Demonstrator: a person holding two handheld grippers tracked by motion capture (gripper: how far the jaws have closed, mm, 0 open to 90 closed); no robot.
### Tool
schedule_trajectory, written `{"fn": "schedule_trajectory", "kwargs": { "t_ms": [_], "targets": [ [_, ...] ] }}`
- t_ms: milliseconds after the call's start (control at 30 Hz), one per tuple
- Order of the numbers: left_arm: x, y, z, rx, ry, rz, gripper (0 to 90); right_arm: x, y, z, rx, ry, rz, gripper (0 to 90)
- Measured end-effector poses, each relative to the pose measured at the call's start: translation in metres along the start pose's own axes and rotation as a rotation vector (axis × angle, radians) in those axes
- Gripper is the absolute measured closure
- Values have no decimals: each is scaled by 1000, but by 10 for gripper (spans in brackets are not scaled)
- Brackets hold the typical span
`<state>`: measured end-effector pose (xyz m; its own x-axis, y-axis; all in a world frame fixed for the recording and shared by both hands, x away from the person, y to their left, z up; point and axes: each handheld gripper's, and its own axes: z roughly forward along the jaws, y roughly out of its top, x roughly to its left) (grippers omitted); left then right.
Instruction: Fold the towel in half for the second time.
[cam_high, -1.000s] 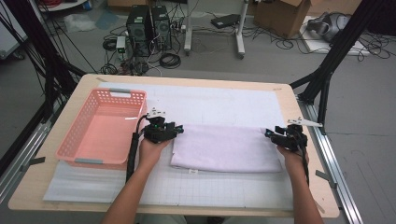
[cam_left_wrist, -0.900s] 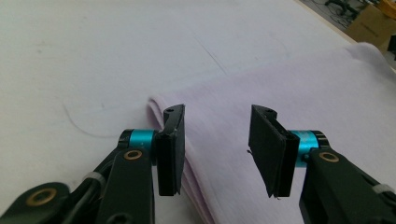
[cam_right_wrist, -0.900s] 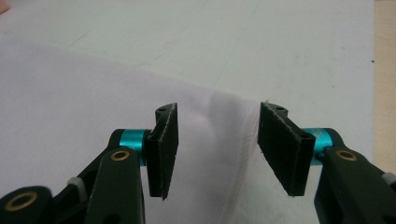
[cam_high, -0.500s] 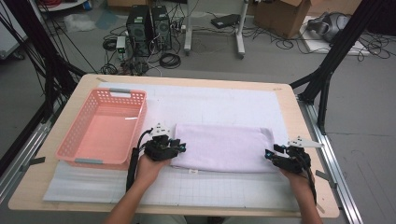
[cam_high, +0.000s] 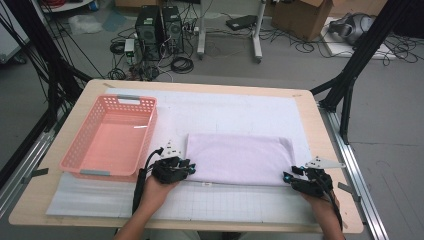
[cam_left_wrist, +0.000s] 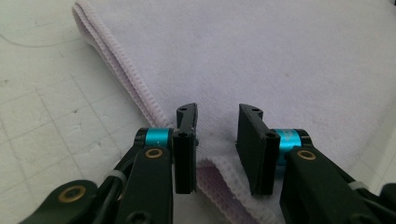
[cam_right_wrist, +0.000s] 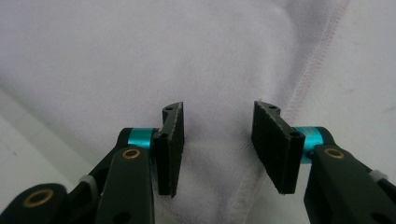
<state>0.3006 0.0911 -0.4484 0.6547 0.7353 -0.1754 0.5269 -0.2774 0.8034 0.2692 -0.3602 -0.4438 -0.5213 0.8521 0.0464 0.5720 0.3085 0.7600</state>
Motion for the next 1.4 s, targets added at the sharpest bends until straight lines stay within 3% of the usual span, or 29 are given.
{"fn": "schedule_trajectory", "kwargs": {
  "t_ms": [133,333,500,633,1033,1400],
  "targets": [
    [-2,-4,-6,-21,0,-5,648,6,-4,-8,-11,-28,-22,522],
    [3,-5,-16,-130,-42,-47,453,7,-2,-21,-151,30,-14,464],
    [1,-3,-23,-207,-114,-45,296,9,-1,-24,-178,11,-4,272],
    [0,-3,-27,-245,-63,-21,143,12,0,-27,-205,-24,-23,209],
    [4,-5,-34,-297,-49,12,171,17,5,-27,-242,-15,-52,198],
    [3,-4,-30,-276,-40,13,175,8,0,-34,-260,-32,-3,193]
  ]
}}
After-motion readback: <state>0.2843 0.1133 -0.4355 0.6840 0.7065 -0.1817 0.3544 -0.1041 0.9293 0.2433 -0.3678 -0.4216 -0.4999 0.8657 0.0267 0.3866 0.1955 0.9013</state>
